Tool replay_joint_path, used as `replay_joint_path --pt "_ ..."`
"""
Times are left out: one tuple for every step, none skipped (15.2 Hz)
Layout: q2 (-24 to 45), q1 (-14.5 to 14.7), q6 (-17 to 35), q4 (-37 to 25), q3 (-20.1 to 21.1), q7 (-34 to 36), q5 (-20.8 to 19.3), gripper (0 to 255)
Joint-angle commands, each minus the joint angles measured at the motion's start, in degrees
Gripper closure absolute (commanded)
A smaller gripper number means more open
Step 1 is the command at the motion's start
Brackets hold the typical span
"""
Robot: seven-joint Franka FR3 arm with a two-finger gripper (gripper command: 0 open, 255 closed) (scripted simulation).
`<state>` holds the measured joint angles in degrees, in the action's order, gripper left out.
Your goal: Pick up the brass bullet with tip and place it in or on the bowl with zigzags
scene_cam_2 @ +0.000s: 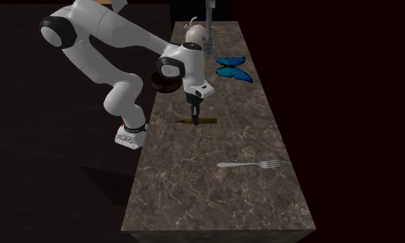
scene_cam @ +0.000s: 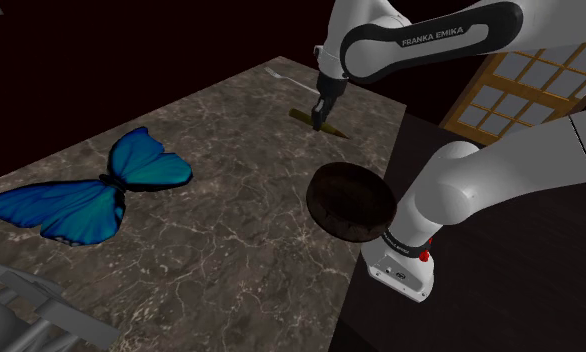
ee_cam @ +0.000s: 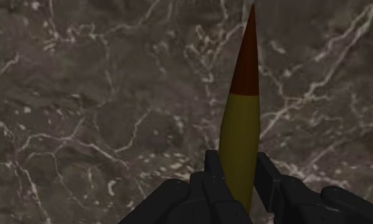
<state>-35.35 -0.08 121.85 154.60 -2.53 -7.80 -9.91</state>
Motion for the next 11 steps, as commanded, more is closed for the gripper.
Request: replay_joint_path --pt "0.0 0.0 0.0 0.0 0.0 0.0 0.0 255" --pt "0.0 0.0 0.0 0.0 0.0 0.0 0.0 255" --pt "-0.3 0.1 -0.9 -0.6 0.0 -0.1 0.1 255" --pt "-0.6 0.1 -1.8 -1.1 0.1 -0.2 0.2 255" --pt "-0.9 0.1 -2.7 -1.7 0.1 -0.3 0.3 255" --pt "-1.2 0.2 -3.6 -2.3 0.1 -0.4 0.4 255" --pt "-1.5 0.2 -4.4 -2.9 0.1 -0.5 0.4 255" --pt "-1.7 0.2 -5.3 -3.6 0.2 -0.6 0.5 255" --pt "-1.9 0.2 -6.1 -4.2 0.2 -0.8 0.6 255" --pt "-2.2 0.3 -7.0 -4.8 0.2 -0.9 0.7 255" --pt "-2.3 0.3 -7.8 -5.5 0.2 -1.0 0.7 255"
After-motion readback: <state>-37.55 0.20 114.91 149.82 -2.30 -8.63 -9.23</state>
